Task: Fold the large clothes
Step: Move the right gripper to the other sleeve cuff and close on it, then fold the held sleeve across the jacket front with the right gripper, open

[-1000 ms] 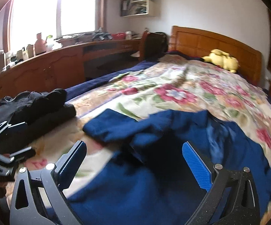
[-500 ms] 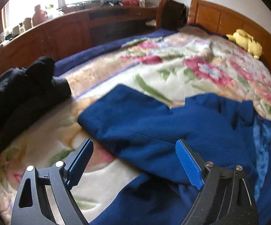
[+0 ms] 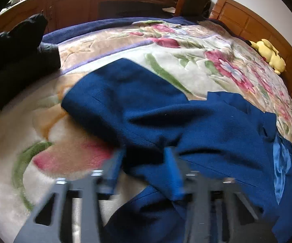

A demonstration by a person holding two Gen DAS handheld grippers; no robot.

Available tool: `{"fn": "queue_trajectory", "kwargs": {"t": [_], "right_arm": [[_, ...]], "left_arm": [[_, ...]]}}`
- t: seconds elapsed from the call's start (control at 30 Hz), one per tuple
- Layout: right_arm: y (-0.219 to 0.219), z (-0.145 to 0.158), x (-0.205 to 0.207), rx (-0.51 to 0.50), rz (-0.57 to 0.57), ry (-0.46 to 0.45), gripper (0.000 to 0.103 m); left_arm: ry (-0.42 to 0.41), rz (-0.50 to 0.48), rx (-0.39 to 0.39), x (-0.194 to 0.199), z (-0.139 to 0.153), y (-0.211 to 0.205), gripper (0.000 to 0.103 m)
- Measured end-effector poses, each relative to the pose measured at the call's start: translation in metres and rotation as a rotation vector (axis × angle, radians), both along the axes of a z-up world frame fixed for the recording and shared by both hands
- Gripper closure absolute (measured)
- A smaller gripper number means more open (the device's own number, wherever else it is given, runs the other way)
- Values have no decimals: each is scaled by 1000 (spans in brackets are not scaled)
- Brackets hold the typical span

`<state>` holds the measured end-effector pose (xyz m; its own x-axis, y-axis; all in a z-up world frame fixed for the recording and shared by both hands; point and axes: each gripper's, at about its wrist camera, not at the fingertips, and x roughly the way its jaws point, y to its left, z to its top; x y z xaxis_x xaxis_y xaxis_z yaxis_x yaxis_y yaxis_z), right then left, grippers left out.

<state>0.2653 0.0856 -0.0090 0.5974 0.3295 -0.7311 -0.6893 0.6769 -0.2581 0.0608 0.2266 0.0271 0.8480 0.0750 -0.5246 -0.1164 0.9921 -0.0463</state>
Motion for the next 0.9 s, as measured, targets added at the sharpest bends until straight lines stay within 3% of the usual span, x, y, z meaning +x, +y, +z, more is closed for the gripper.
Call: {"fn": "queue_trajectory", "kwargs": {"t": [0.2, 0.43, 0.63, 0.9], "right_arm": [[-33, 50, -21, 203, -31, -121, 97], [-105, 102, -53, 320, -134, -252, 97], [-180, 99, -85, 325, -268, -262, 97], [-265, 60, -106, 254, -452, -183, 97]], "left_arm": [[-14, -20, -21, 0, 0, -9, 19], [-15, -69, 2, -1, 1, -33, 19], [-33, -114, 8, -2, 9, -52, 19], [-51, -168, 10, -4, 18, -83, 19]]}}
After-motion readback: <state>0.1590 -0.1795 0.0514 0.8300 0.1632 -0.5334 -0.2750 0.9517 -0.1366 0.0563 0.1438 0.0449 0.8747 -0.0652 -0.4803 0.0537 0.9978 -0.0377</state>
